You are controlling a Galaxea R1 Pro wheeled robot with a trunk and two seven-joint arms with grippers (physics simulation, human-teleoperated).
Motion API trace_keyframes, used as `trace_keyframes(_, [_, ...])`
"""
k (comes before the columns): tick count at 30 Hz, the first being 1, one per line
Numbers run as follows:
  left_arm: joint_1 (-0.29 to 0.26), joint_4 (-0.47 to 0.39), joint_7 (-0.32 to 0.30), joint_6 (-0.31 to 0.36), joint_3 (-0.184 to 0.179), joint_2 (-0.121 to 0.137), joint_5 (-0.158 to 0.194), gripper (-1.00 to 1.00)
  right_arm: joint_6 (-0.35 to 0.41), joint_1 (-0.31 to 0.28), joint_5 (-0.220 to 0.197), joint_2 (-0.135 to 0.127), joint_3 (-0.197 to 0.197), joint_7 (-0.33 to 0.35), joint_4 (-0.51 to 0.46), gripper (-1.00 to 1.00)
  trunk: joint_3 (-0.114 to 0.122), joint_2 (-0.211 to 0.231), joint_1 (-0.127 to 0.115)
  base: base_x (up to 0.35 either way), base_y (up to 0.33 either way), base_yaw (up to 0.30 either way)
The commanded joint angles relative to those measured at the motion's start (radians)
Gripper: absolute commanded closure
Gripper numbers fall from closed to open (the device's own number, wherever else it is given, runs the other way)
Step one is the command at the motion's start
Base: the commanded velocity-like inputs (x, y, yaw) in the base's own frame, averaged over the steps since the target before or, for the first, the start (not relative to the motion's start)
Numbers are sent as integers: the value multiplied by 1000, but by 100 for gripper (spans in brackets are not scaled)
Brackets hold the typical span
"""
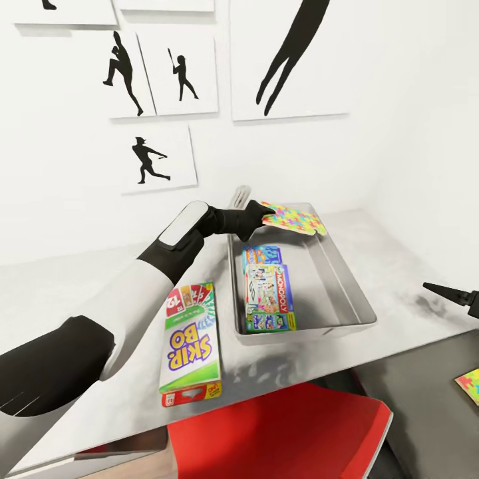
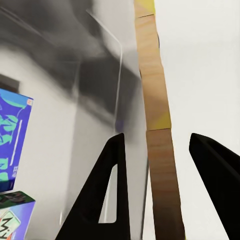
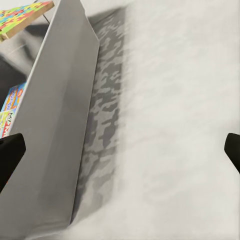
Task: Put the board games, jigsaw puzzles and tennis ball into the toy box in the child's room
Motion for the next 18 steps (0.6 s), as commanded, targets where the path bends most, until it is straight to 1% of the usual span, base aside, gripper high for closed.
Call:
trace_keyframes(1, [-1, -1, 9, -2, -1, 0, 10, 100, 5, -1, 5, 0, -1, 7, 0, -100, -1, 0, 0, 0, 0, -24])
trace_keyframes(18, [4, -1, 13, -3, -1, 6, 1, 100, 5, -1, 5, 0, -1, 10, 0, -100, -1, 0, 0, 0, 0, -5])
